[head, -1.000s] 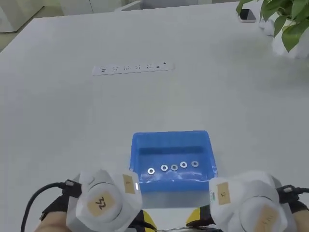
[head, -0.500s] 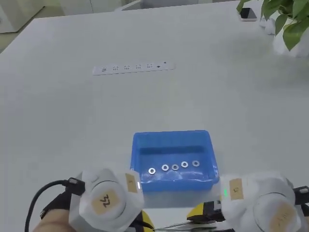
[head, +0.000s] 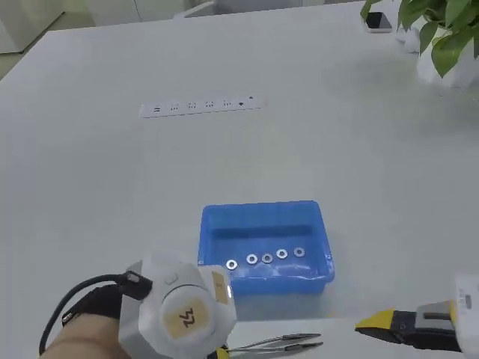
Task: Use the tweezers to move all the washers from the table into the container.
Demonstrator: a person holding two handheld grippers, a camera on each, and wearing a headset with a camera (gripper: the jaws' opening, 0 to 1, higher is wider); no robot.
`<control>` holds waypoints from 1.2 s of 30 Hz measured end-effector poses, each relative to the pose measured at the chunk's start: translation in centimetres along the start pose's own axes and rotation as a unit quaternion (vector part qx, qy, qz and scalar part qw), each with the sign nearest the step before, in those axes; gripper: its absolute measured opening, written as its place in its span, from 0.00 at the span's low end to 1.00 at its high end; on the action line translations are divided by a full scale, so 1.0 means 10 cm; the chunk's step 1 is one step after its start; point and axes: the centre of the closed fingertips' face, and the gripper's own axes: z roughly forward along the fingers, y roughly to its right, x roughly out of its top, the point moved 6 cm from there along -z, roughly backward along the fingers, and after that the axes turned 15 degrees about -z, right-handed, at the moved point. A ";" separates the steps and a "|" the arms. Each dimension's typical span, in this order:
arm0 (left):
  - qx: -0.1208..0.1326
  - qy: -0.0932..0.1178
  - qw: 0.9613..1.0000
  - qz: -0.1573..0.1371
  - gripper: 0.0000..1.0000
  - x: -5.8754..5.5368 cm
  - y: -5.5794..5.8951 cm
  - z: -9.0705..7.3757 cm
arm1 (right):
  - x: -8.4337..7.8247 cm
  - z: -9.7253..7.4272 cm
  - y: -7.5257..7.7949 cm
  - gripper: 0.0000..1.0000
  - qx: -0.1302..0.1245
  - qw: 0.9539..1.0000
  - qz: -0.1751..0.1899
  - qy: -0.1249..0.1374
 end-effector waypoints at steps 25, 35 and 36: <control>0.055 -0.147 0.988 -0.012 0.00 0.15 0.04 0.06 | -0.23 -0.30 0.03 0.42 -0.054 0.997 0.045 -0.018; 0.067 -0.175 0.982 -0.036 0.00 0.17 0.05 0.06 | -0.23 -0.29 0.03 0.43 -0.056 0.997 0.055 -0.015; 0.066 -0.169 0.982 -0.043 0.01 0.16 0.06 0.06 | -0.23 -0.30 0.03 0.43 -0.056 0.997 0.054 -0.014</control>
